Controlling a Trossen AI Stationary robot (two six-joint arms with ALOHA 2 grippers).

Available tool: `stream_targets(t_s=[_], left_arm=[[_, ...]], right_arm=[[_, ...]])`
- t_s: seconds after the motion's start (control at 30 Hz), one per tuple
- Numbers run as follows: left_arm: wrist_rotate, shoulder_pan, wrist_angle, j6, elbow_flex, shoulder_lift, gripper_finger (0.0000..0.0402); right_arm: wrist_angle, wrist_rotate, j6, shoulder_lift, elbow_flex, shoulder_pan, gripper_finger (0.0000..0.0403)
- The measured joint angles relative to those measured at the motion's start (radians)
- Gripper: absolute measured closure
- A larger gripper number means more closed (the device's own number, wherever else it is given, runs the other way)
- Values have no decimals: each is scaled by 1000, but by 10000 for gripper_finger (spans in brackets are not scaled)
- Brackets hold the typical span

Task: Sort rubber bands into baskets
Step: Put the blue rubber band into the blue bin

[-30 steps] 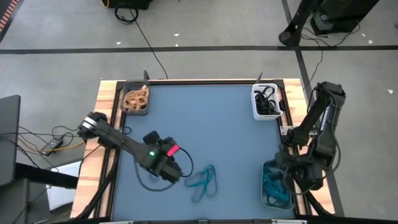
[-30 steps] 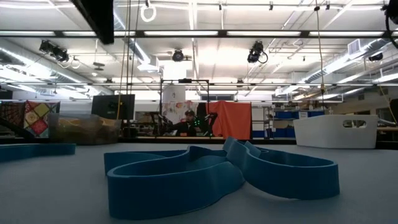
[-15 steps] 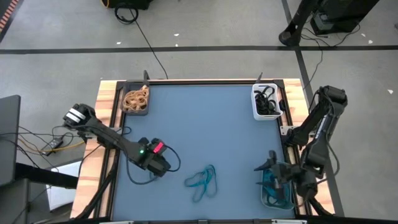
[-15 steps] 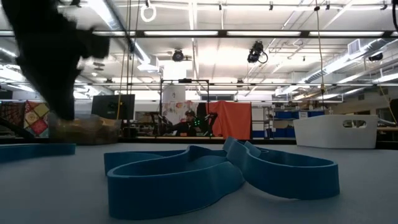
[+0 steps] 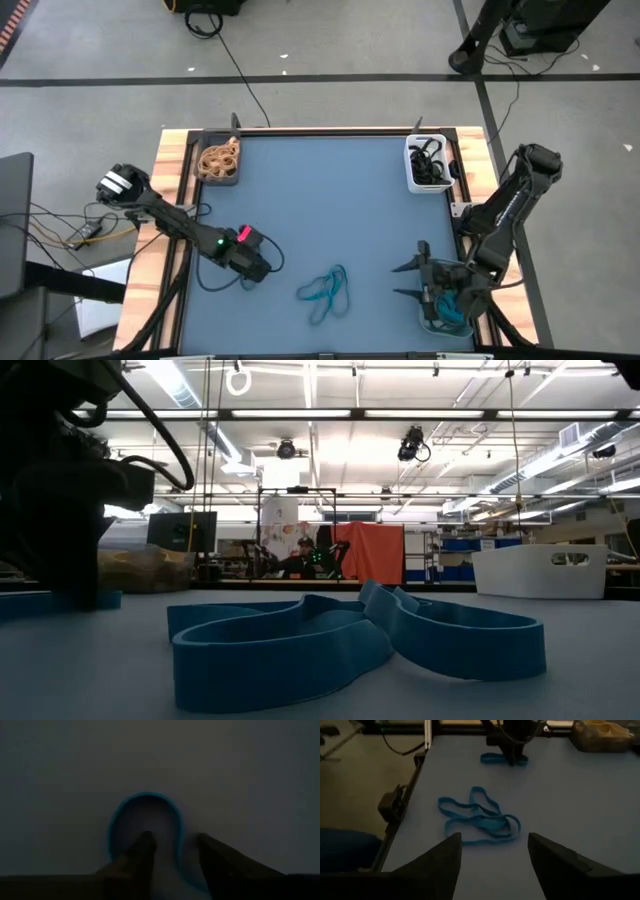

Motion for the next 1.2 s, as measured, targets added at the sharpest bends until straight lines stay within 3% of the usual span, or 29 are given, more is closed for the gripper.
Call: stream_targets(t_s=[0.23,0.47,0.6,0.7,0.83,1.03,1.2], left_arm=[[-19,-3,16,40,28,5,388],[-122,-3,189,326,132,8,395],[-179,-3,355,510,184,8,397],[-199,-3,470,618,210,13,396],[-200,-3,674,738,226,39,396],[-164,-2,947,813,228,124,396],[-163,7,1084,815,262,233,396]], right_arm=[[92,-72,-5,78,1,-45,205],[147,-65,-21,231,1,-119,277],[439,-89,-201,307,0,-136,292],[629,-100,-373,342,1,-133,289],[699,-64,-515,355,1,-143,274],[738,101,-591,355,1,-184,241],[779,39,-604,365,1,-234,211]])
